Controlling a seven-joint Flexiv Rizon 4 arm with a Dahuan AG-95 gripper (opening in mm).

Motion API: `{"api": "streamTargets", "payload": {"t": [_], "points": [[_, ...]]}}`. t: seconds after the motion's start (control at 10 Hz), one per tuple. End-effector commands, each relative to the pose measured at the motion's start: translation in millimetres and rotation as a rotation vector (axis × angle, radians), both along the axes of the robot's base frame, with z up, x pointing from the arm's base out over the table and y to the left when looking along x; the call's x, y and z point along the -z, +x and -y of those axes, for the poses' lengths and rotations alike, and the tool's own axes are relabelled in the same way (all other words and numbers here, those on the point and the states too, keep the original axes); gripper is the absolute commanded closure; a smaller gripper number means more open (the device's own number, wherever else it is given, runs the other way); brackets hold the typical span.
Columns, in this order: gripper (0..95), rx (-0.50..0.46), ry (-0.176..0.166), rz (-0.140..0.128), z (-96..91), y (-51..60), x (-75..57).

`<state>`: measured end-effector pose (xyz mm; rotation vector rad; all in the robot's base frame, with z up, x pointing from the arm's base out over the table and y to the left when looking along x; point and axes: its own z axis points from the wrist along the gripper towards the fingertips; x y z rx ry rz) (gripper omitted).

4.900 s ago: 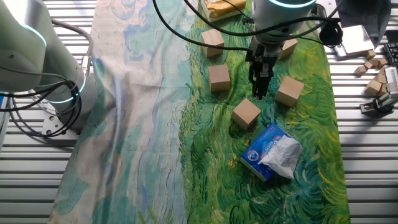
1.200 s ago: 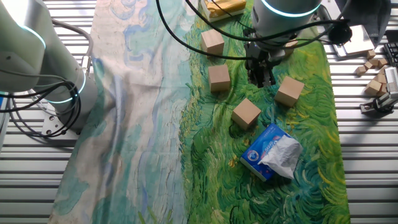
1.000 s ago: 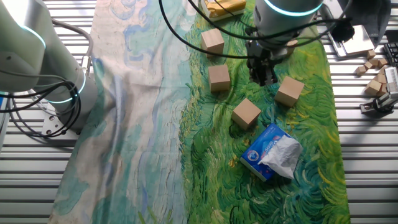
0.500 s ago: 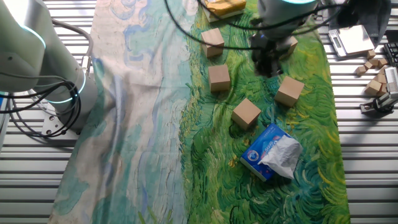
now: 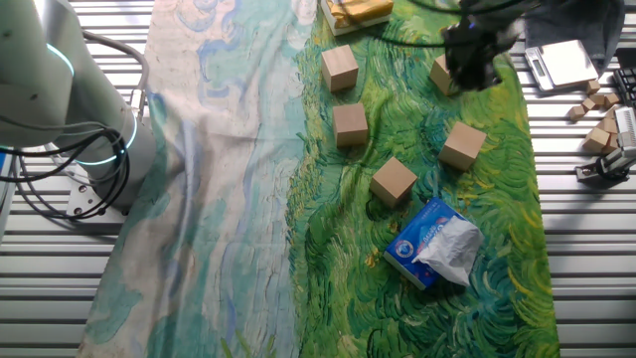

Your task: Stack the blocks in a vertical line of five

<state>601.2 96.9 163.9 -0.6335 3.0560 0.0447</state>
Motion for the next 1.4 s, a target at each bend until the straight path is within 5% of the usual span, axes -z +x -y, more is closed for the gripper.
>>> {"api": "streamTargets", "payload": {"t": [0.1, 0.5, 0.9, 1.4], "points": [[95.0, -0.030, -0.007, 0.003, -21.8, 22.5, 7.6], [95.0, -0.074, -0.029, -0.004, -61.6, 43.9, 22.9], [95.0, -0.086, -0.013, -0.011, -66.0, 46.7, 39.0], [95.0, -0.108, -0.025, -0.022, -65.6, 46.3, 41.4]]}}
